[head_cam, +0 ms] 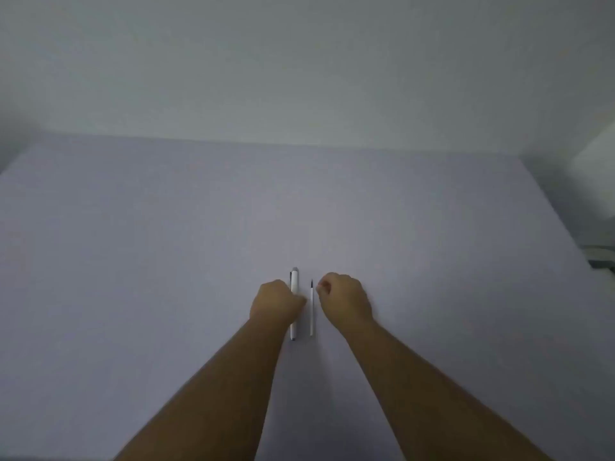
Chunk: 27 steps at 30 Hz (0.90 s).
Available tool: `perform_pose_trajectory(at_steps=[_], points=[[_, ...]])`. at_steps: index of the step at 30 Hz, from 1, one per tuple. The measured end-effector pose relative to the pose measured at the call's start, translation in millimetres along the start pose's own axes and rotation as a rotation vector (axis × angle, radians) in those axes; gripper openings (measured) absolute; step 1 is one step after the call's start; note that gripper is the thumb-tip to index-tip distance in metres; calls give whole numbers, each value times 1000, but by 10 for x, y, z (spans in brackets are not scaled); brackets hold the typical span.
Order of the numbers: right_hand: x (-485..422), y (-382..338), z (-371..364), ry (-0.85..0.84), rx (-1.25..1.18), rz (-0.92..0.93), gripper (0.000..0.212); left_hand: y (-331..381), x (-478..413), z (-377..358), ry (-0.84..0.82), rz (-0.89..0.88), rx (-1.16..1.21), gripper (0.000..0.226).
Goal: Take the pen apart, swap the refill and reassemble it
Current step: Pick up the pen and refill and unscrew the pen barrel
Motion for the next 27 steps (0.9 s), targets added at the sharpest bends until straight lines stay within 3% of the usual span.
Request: perform_pose_trajectory(at_steps=[6, 13, 20, 25, 27], points=[[-30, 51, -90, -11, -73, -14, 23, -86, -22, -60, 16, 37, 19, 21], [-43, -2, -124, -63, -472, -176, 36, 128, 127, 57, 66, -149, 104, 12], [-101, 7, -91, -83, -594, -274, 28, 279, 200, 52, 37, -294, 44, 33], [-121, 185, -16, 50, -809, -465, 36, 243, 159, 25, -85, -291, -6, 24], [-199, 215, 73, 63, -778, -424, 37, 155, 143, 30, -87, -267, -19, 21]])
Point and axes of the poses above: each hand's wrist, its own x-axis away from the middle knuckle, its own z-axis out of the back of the hand, y = z × x, the point moved 9 cm from there along -x, towards the middle knuckle
